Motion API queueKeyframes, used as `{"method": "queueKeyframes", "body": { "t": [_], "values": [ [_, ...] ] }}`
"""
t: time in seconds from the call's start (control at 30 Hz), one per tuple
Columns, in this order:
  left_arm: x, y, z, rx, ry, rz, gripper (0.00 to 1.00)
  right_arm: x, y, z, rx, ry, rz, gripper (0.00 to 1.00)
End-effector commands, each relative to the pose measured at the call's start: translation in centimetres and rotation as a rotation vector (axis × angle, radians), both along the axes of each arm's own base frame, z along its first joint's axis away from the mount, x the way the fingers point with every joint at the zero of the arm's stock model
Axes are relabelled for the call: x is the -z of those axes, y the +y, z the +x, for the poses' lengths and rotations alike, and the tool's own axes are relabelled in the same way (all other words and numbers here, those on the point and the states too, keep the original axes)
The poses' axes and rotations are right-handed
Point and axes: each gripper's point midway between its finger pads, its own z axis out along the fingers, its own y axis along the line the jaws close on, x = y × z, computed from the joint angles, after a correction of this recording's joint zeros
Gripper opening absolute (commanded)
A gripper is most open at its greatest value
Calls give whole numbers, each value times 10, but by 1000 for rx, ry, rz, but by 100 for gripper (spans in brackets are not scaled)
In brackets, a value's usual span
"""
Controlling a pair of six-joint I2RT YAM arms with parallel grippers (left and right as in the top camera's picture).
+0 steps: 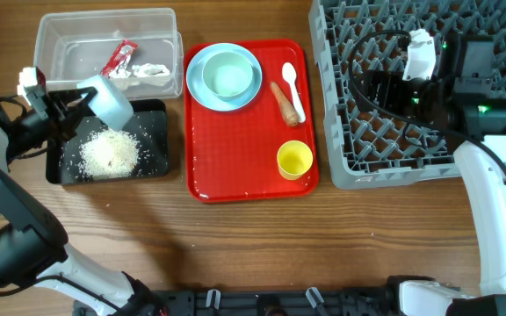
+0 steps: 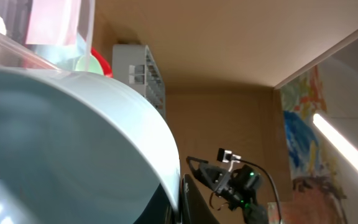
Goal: Sort waste into correct bins and load items into the dishwasher rack
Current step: 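Grasp the bowl with brown scrap and tip it over the black tray, then set the emptied bowl back on the red tray with the left gripper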
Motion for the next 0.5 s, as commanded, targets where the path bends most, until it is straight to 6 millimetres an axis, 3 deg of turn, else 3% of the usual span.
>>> {"method": "queueKeyframes", "body": {
  "t": [0.0,0.17,0.23,0.33,0.37,0.47],
  "values": [
    [-6,0,0,-3,-9,-58,4,-6,3,3,-4,-12,14,100],
    [-7,-8,4,23,-40,-26,4,-6,3,4,-4,-13,14,100],
    [-4,-23,10,70,-29,78,4,-6,3,4,-4,-13,14,100],
    [5,-71,20,197,-6,341,4,-6,2,4,-1,-15,12,100],
    [13,-103,24,281,-7,510,4,-7,2,5,-1,-19,12,100],
    [44,-151,32,369,37,837,4,-7,2,5,-1,-20,12,100]
  ]
}}
